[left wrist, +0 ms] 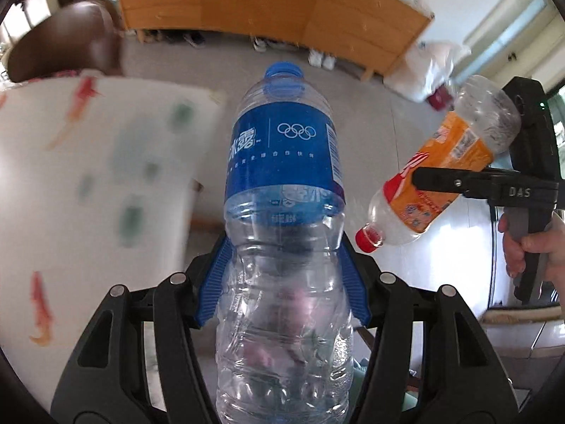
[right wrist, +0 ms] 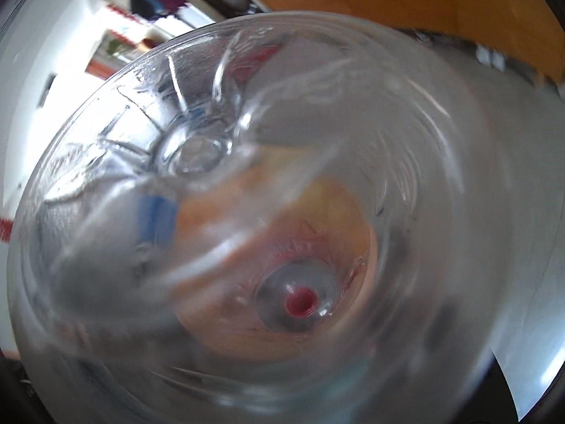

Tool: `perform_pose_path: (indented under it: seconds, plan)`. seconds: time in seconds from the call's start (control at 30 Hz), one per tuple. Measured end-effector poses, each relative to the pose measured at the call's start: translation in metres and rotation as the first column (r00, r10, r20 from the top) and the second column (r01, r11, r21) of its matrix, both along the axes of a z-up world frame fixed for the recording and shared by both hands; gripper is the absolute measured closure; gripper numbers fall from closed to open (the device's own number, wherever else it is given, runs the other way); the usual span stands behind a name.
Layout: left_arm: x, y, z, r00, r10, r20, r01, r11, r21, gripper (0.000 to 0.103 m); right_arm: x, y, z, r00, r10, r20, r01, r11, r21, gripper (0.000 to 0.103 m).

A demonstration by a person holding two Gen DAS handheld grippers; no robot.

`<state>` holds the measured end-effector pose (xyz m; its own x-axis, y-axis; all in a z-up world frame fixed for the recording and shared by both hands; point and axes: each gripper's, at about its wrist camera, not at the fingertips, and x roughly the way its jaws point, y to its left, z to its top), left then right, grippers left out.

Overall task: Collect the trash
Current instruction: 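Carry both bottles over the grey bin and open both tools to drop them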

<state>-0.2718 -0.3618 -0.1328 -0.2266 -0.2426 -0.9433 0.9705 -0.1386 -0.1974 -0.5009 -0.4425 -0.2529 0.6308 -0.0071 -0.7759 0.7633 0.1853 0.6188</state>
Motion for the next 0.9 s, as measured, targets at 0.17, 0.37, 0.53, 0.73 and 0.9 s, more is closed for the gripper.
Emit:
perform_pose_path:
  seconds: [0.17, 0.37, 0.53, 0.73, 0.9]
  plan:
    - [-0.033, -0.008, -0.059, 1.000, -0.017, 0.020, 0.016, 0.996, 0.087, 0.047, -0.010, -0.002, -0.074, 1.000, -0.007, -0.022, 0.009, 0.995, 0.096, 0.040]
    - [-0.051, -0.010, -0.133, 0.997, -0.061, 0.056, 0.051, 0.984, 0.172, 0.047, -0.016, -0.006, -0.158, 0.998, -0.028, -0.060, 0.036, 0.990, 0.135, 0.040]
    - [-0.056, -0.010, -0.210, 0.995, -0.069, 0.070, 0.049, 0.965, 0.258, 0.047, -0.007, -0.004, -0.229, 0.994, -0.083, -0.074, 0.094, 0.981, 0.168, 0.040]
    - [-0.046, -0.009, -0.294, 0.997, -0.064, 0.039, 0.045, 0.925, 0.378, 0.047, 0.009, 0.008, -0.300, 0.987, -0.122, -0.100, 0.140, 0.969, 0.202, 0.040]
    - [-0.041, -0.016, -0.347, 0.992, -0.103, 0.073, 0.061, 0.898, 0.436, 0.047, 0.021, 0.004, -0.332, 0.984, -0.135, -0.117, 0.157, 0.966, 0.205, 0.040]
